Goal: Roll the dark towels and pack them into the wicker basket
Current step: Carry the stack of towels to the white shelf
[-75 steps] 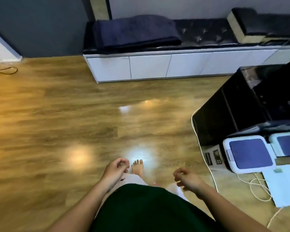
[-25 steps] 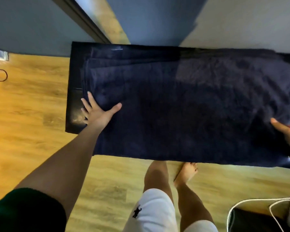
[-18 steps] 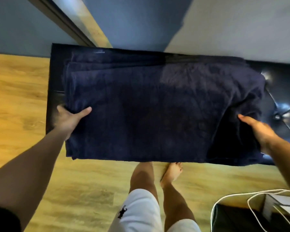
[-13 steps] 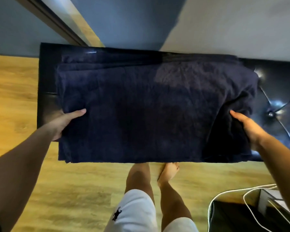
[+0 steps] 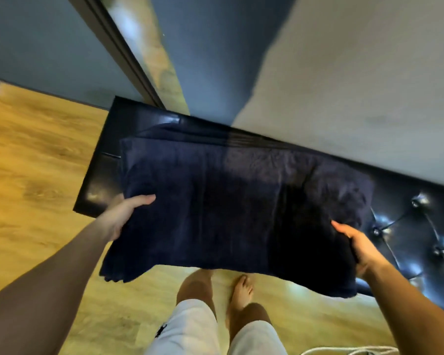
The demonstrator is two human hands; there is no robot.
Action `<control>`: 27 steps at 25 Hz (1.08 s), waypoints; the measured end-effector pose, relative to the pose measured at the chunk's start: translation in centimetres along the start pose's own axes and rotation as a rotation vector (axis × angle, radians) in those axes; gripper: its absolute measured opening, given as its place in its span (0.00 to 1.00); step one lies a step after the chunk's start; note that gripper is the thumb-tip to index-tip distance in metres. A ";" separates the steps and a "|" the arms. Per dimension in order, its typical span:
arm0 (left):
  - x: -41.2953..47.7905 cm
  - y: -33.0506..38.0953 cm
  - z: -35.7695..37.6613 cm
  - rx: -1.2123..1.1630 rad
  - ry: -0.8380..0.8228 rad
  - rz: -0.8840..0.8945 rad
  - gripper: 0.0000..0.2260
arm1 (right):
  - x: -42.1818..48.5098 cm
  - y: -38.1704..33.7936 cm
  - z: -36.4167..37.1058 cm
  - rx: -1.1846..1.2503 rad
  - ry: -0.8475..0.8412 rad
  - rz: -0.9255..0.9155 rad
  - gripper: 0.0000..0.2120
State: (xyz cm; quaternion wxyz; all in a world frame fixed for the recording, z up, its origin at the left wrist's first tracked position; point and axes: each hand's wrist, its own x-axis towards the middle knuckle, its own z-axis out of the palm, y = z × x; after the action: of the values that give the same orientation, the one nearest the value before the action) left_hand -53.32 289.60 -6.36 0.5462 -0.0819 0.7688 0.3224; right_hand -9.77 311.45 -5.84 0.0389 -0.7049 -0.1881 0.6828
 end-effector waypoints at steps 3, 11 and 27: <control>-5.2 -3.3 0.7 -0.070 0.045 0.111 0.31 | -3.2 -0.6 0.1 -0.095 0.006 -0.102 0.15; -22.6 -16.2 3.0 -0.411 0.390 0.334 0.13 | -14.1 -0.3 5.0 -0.702 -0.227 -0.777 0.10; -53.6 -65.4 -2.4 -1.358 1.213 0.023 0.16 | -38.9 45.7 25.3 -1.617 -1.147 -0.919 0.13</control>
State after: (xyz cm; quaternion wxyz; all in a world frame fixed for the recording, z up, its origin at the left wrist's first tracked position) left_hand -3.10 225.14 15.38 -0.1211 -0.5337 0.5699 0.6129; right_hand -24.66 251.68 15.17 -0.2779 0.0388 -0.8166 0.5044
